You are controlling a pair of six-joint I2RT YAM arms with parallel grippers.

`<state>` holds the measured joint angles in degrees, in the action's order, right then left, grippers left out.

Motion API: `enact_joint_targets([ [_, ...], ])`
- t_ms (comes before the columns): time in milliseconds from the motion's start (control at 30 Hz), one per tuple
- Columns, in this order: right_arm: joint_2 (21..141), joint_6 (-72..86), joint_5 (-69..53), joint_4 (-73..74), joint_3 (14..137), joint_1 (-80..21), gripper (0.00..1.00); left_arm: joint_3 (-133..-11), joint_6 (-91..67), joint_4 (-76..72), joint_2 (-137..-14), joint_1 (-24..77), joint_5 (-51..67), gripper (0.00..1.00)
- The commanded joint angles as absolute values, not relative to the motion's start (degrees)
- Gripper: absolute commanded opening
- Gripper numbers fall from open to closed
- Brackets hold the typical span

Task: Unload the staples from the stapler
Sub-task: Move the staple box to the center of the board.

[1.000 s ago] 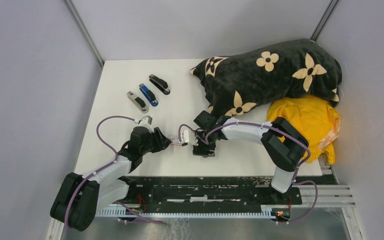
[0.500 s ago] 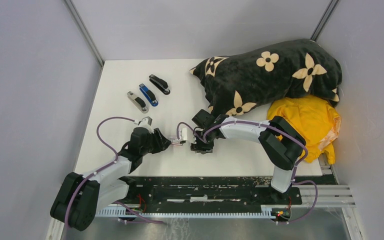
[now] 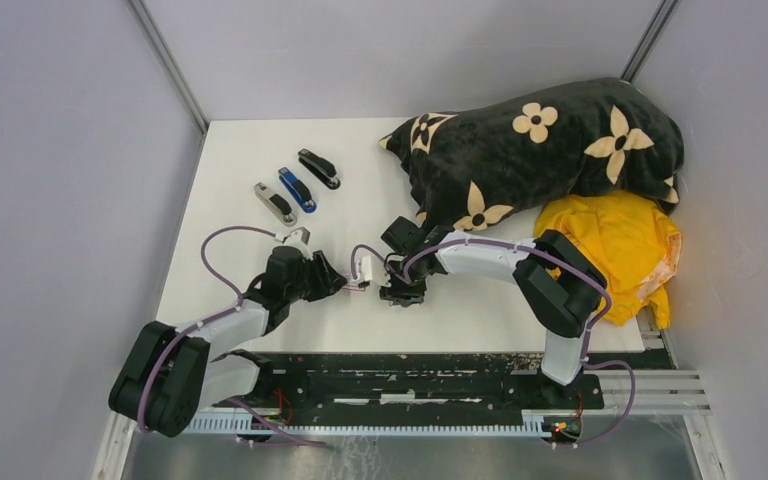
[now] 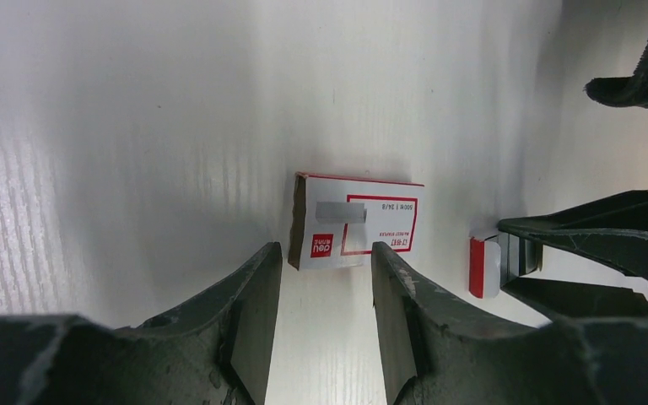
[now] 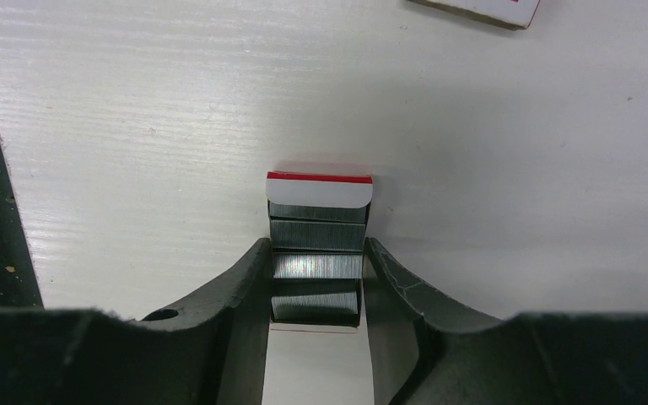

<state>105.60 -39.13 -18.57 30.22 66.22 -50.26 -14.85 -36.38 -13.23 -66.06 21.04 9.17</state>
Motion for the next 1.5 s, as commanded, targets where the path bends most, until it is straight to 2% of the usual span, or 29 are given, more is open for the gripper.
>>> enact_joint_targets([
  [0, 107.7, -41.1, -19.8, 29.9, 69.9, -50.6, 0.44, -17.7, -35.1, -10.2, -68.1, 21.2, 8.5, 0.51],
  [233, 110.4, -41.0, -21.0, 31.1, 73.9, -50.6, 0.44, -18.9, -33.8, -6.9, -67.4, 21.2, 4.5, 0.51],
  [700, 116.9, -39.6, -22.0, 32.6, 82.8, -51.2, 0.44, -21.0, -32.4, -7.5, -72.3, 21.2, 5.9, 0.46],
  [1467, 118.9, -39.3, -18.4, 32.5, 86.2, -50.0, 0.44, -24.0, -30.3, -4.0, -77.9, 21.2, 8.0, 0.36],
])
